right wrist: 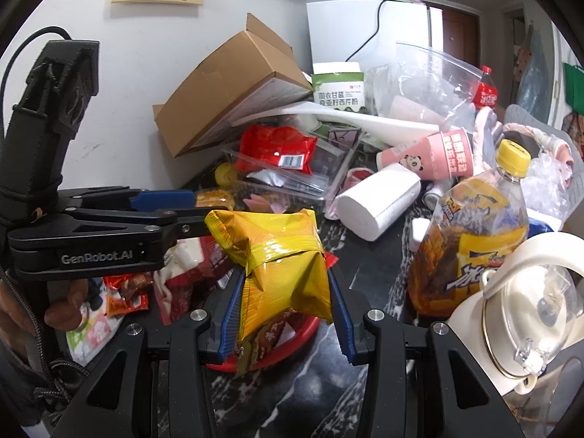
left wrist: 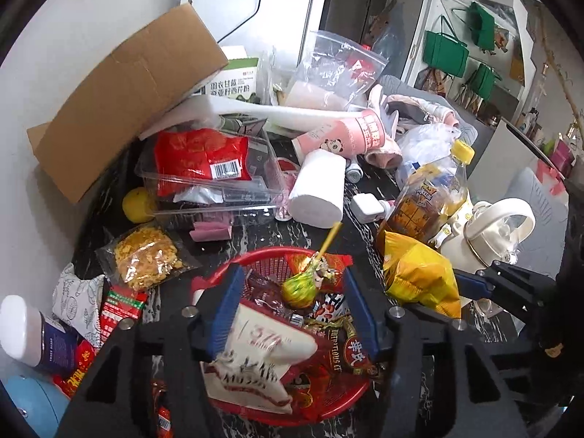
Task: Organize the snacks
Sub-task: 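Open both tools over the basket to drop the lollipop and yellow packet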
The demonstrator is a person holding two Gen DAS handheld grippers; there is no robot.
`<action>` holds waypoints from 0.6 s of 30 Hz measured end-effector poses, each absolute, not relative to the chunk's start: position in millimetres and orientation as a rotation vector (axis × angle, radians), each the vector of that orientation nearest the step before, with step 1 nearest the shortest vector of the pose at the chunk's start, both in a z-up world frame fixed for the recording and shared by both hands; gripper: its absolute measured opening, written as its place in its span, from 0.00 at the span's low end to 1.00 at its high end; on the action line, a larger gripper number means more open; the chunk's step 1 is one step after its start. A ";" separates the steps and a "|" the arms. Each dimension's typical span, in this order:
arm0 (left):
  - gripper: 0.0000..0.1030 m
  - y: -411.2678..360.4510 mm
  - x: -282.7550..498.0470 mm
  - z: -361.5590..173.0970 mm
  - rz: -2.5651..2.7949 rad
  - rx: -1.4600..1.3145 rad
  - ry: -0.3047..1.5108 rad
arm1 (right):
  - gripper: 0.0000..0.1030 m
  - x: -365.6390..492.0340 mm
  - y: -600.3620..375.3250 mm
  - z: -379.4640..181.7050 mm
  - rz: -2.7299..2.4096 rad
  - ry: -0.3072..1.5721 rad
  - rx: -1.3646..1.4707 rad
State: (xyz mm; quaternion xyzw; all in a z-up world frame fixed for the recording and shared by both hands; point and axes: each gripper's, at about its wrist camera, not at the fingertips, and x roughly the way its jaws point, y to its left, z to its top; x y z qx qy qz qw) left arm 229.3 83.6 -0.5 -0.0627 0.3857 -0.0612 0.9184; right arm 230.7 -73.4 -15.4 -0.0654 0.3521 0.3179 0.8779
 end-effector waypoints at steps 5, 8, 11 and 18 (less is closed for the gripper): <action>0.54 90.2 219.0 9.6 -0.098 -0.121 0.756 | 0.42 232.5 -67.8 -12.8 0.670 0.731 -0.148; 0.54 97.0 212.3 13.6 -0.069 -0.120 0.740 | 0.42 233.1 -60.4 -12.0 0.680 0.730 -0.158; 0.54 106.5 207.0 13.6 -0.046 -0.134 0.738 | 0.42 235.4 -50.4 -14.0 0.684 0.732 -0.173; 0.54 120.6 196.1 11.4 -0.002 -0.135 0.731 | 0.45 239.9 -29.3 -31.7 0.689 0.783 -0.223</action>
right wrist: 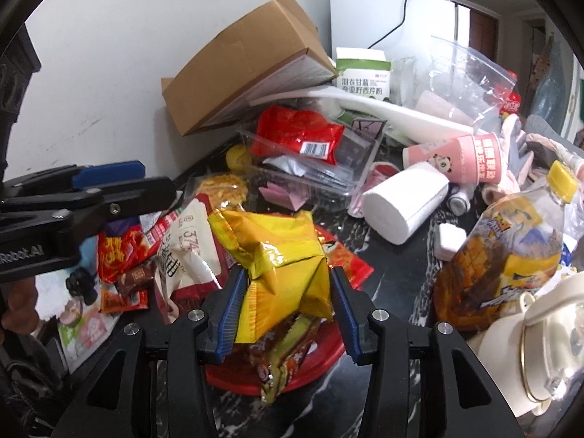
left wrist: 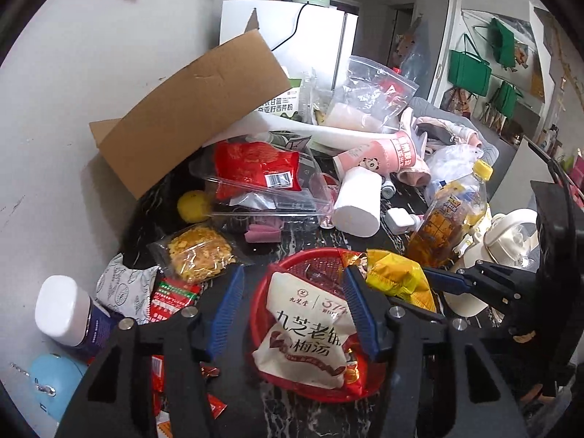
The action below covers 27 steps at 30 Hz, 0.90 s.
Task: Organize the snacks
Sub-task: 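Open both tools over the basket to drop the lollipop and yellow packet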
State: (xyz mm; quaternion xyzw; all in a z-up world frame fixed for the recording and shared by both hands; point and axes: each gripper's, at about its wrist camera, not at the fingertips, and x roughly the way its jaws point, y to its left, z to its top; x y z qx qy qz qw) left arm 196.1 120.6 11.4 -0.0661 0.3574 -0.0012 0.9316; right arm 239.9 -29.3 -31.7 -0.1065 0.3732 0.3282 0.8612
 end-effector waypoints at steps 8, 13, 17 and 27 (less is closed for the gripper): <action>0.54 122.2 192.1 12.7 -0.009 -0.139 0.722 | 0.65 236.8 -31.0 -25.2 0.689 0.778 -0.219; 0.54 119.8 188.6 16.2 -0.014 -0.140 0.717 | 0.65 232.8 -34.0 -17.8 0.680 0.767 -0.228; 0.54 115.6 182.8 20.6 -0.017 -0.136 0.713 | 0.65 227.9 -37.8 -12.7 0.673 0.763 -0.225; 0.54 99.7 157.2 47.1 -0.021 -0.113 0.683 | 0.65 203.1 -55.1 17.8 0.647 0.708 -0.210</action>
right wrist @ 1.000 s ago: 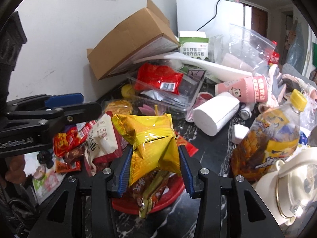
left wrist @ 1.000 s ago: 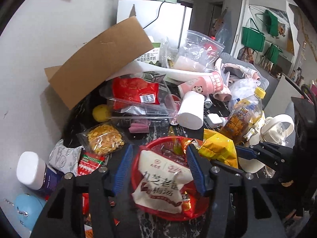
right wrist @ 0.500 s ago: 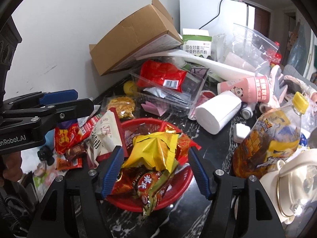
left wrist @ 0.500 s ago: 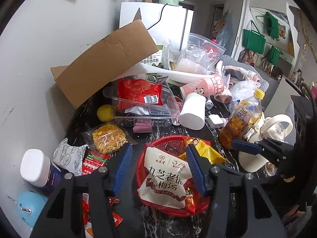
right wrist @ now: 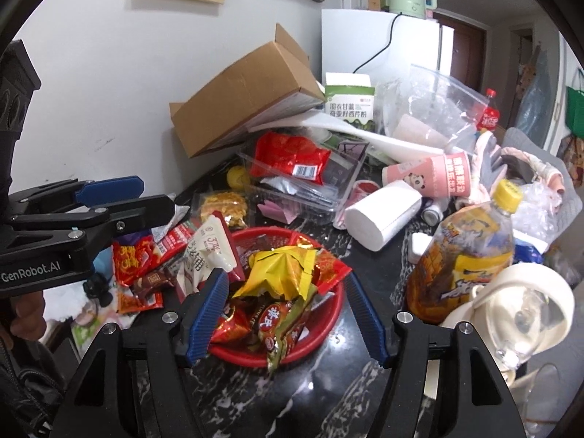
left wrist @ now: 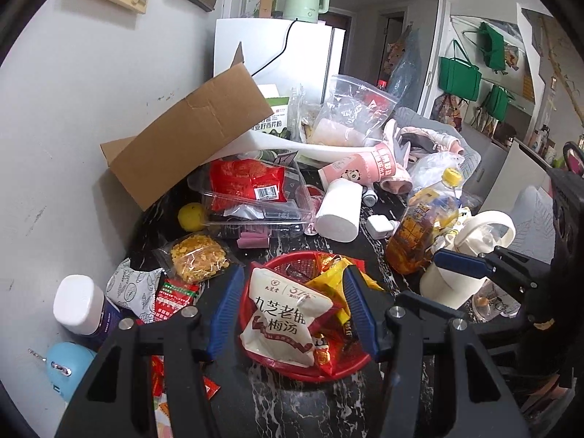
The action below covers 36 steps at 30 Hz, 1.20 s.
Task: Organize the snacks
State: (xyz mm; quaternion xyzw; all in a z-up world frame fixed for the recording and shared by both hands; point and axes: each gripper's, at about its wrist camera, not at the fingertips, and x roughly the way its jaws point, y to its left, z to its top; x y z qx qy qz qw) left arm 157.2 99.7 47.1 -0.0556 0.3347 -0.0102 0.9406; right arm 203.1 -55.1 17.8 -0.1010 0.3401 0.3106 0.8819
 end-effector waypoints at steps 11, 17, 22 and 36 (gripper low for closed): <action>0.54 77.0 112.9 81.7 -0.036 -0.068 0.619 | 0.65 156.0 -81.1 62.4 0.601 0.620 -0.194; 0.54 64.4 84.3 92.8 -0.046 -0.045 0.588 | 0.66 125.2 -94.4 79.5 0.588 0.579 -0.181; 0.54 57.8 64.1 94.1 -0.040 -0.036 0.585 | 0.69 98.8 -104.2 86.6 0.568 0.552 -0.179; 0.68 50.0 17.0 78.6 -0.041 -0.048 0.598 | 0.79 52.6 -124.4 77.7 0.501 0.558 -0.142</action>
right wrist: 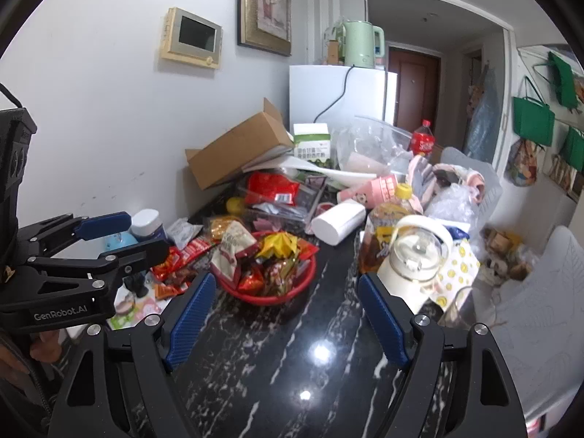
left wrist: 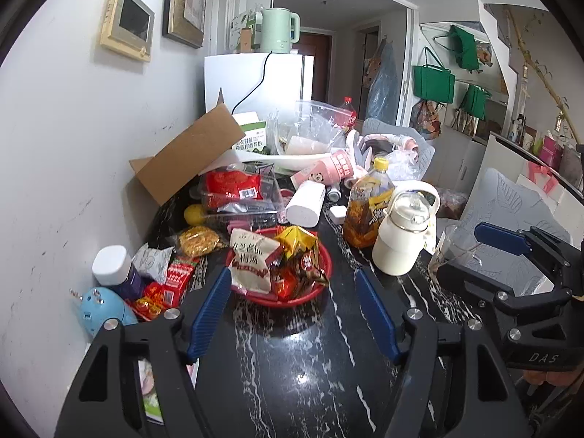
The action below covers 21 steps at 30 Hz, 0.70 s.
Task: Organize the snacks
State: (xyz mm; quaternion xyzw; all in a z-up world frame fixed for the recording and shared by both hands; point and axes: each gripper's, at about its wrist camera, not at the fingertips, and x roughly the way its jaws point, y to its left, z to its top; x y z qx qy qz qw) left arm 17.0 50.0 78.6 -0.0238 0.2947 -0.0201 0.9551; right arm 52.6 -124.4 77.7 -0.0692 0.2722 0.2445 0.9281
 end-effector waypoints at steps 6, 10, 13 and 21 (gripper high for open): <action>0.68 51.3 4.1 62.4 -0.013 -0.051 0.624 | 0.82 41.7 -126.1 59.5 0.483 0.595 -0.129; 0.68 51.5 0.4 51.5 -0.010 -0.051 0.647 | 0.82 39.3 -125.4 44.9 0.487 0.628 -0.109; 0.68 52.7 -0.4 44.9 -0.007 -0.057 0.658 | 0.82 37.6 -126.8 34.6 0.485 0.643 -0.094; 0.68 52.4 0.4 30.6 -0.024 -0.069 0.686 | 0.82 34.2 -128.6 17.7 0.487 0.670 -0.076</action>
